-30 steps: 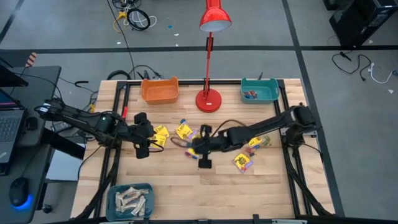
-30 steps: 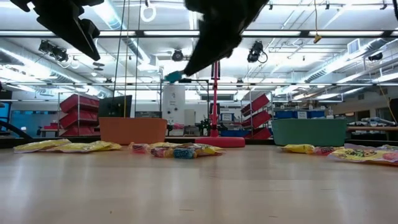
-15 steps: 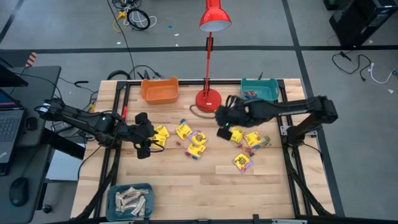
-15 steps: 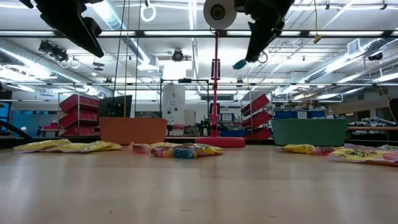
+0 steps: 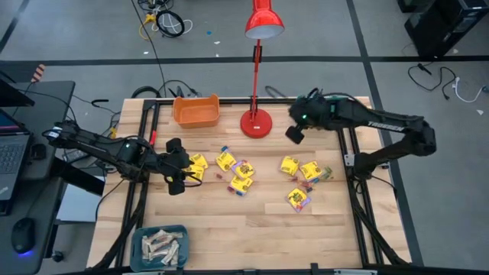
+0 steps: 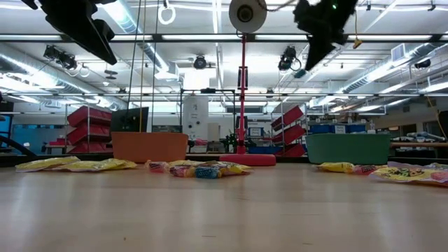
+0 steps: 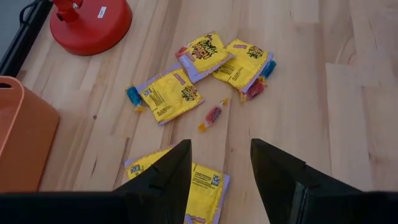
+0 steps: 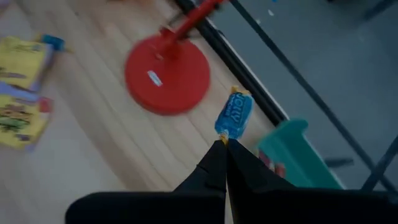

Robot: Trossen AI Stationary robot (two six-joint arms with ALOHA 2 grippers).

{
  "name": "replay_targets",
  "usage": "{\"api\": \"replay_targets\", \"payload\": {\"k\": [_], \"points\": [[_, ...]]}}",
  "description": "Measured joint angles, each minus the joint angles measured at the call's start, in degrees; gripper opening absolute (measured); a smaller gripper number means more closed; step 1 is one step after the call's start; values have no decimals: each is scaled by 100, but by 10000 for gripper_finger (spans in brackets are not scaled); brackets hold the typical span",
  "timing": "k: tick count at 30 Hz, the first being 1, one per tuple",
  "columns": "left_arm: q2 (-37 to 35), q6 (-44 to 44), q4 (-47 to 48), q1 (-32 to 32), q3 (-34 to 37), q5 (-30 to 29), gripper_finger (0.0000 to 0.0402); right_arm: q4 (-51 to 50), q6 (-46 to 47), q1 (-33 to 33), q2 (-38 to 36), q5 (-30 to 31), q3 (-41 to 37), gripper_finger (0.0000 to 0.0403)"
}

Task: Sort candy
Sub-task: Put the small blue candy into the green bin

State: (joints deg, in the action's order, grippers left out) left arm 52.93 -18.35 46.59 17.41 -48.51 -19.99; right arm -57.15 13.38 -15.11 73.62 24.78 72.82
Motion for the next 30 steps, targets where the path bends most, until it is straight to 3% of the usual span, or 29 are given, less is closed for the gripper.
{"api": "replay_targets", "payload": {"k": [9, 14, 22, 30], "points": [[0, 2, -7, -2, 0, -293, 168, 643, 195, -1268, -871, -233, -1148, 0], [2, 2, -59, 0, 0, -300, 168, 803, 357, -1998, -915, -289, -1526, 0], [2, 2, -59, 0, 2, -356, 168, 1610, 312, -3075, -908, -971, -2247, 0], [2, 2, -61, -2, 2, -358, 168, 1683, 285, -3712, -906, -1070, -2787, 0]]}}
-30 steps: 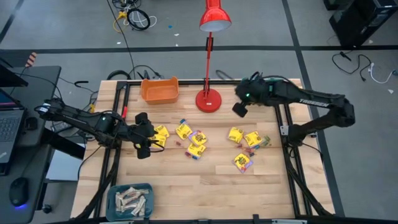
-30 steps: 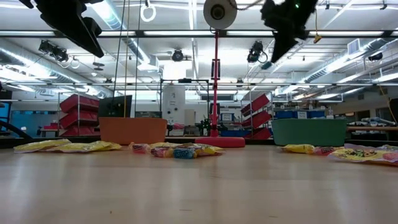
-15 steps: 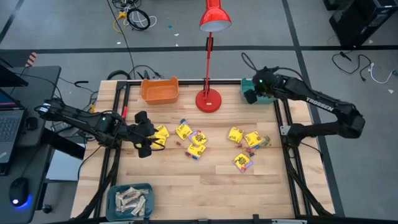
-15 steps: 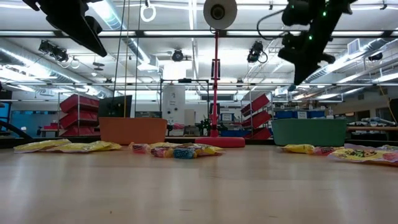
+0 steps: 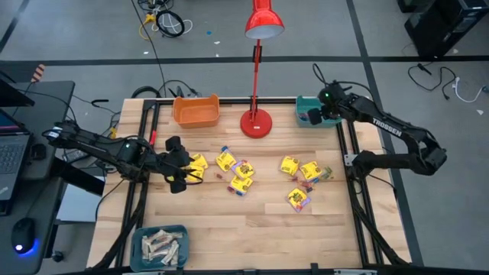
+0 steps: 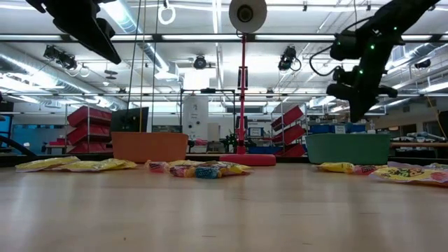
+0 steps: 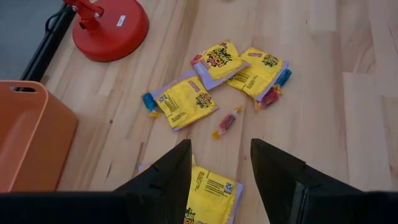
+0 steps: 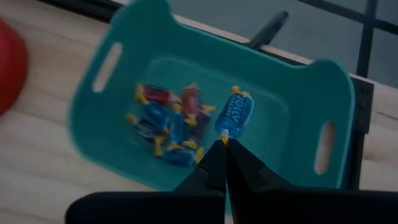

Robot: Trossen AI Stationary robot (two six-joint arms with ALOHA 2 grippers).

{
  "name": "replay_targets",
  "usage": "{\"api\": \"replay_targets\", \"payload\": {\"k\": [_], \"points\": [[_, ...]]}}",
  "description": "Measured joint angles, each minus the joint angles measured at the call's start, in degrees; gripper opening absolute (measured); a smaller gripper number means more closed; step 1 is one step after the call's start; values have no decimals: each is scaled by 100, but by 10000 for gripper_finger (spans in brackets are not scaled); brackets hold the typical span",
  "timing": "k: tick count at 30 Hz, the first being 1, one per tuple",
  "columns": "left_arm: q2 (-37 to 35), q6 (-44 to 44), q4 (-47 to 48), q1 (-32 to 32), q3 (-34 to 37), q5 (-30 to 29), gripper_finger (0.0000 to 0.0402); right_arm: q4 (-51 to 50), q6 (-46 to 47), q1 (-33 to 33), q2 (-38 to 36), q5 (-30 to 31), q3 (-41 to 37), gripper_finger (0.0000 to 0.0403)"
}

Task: Sort candy
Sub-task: Put the small blue candy into the green bin

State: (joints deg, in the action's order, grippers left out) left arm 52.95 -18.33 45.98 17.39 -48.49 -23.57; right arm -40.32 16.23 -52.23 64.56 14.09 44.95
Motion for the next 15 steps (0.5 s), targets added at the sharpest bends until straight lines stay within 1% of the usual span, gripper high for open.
{"api": "replay_targets", "payload": {"k": [3, 15], "points": [[0, 0, -12, 1, 0, -2, 168, 145, 22, 15, 4, -33, -48, 0], [0, 0, -31, 1, 0, -2, 168, 146, 54, 10, 4, -44, -66, 0]]}}
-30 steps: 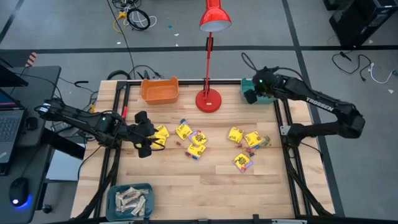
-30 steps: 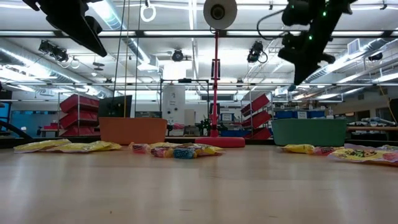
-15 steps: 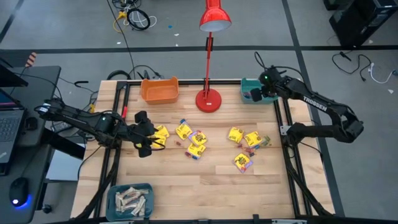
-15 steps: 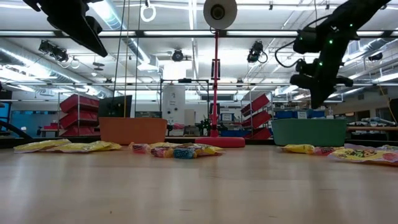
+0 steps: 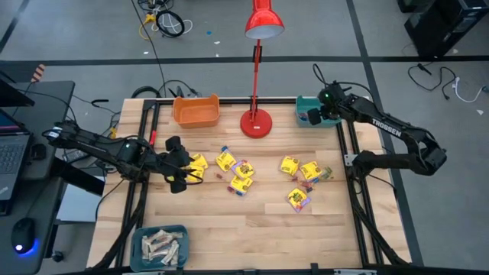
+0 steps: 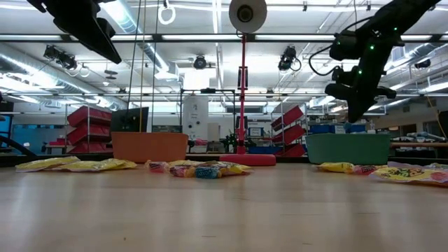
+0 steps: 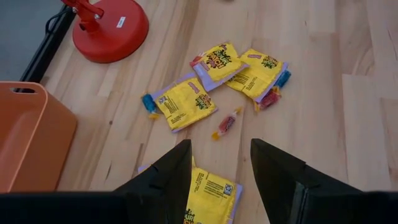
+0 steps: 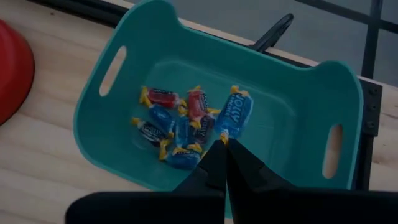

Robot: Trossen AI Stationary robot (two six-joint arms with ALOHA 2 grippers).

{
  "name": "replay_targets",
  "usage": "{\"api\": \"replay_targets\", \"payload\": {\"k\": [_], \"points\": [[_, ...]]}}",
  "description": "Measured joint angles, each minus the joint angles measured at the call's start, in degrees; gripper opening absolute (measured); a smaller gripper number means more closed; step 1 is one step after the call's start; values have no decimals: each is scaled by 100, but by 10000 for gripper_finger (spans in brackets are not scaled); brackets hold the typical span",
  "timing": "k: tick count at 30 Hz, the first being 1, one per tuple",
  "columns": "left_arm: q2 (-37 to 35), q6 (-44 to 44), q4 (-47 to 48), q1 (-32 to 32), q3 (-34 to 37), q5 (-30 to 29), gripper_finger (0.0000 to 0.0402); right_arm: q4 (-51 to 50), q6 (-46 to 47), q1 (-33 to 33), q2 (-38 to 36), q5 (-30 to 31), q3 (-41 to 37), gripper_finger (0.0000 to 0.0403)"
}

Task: Sort candy
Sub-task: Put the small blue candy into the green bin

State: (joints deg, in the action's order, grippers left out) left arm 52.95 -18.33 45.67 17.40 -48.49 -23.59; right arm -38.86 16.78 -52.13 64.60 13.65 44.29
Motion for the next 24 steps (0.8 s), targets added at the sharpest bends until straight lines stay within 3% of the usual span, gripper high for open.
{"api": "replay_targets", "payload": {"k": [5, 24], "points": [[0, 0, 0, 1, 0, 0, 168, -152, 76, 1, 39, -304, 0, 0], [0, -2, 2, 0, 0, -2, 168, -145, 152, 1, 1195, -290, 4, 0]]}}
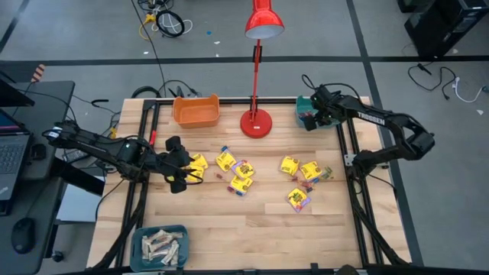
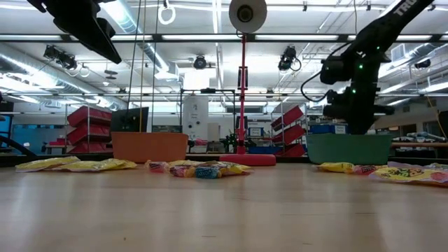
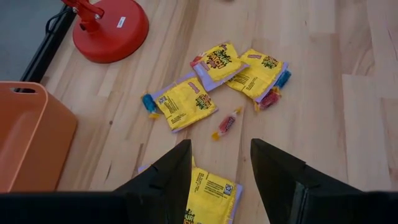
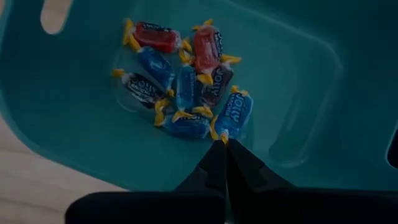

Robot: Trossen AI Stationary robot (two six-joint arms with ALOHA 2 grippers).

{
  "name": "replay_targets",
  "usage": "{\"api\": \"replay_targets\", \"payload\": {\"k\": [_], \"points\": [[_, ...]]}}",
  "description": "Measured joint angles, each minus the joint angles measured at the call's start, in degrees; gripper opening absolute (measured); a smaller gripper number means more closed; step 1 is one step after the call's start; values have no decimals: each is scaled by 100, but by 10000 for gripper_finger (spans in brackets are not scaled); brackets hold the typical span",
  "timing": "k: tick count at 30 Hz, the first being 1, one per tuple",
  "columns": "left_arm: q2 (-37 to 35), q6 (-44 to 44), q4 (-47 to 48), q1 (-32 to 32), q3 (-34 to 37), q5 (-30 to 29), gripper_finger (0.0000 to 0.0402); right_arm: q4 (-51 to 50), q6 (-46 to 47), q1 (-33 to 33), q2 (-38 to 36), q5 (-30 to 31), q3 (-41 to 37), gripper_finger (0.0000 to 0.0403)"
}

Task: Sort candy
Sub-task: Put the small blue candy into the green bin, then put the small red candy into the green bin

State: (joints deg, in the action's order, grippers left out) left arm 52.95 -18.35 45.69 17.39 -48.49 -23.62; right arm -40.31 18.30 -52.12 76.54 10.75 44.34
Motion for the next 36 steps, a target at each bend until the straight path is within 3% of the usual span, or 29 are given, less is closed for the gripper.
{"api": "replay_targets", "payload": {"k": [8, 27, 36], "points": [[0, 0, 0, 2, 0, 0, 168, 82, -39, -4, 18, 6, 0, 11], [0, -36, 0, 0, 0, 0, 168, 218, 5, -11, 16, 325, 2, 92], [0, -44, 3, 0, 0, 0, 168, 200, 18, -9, -229, 478, 118, 109]]}}
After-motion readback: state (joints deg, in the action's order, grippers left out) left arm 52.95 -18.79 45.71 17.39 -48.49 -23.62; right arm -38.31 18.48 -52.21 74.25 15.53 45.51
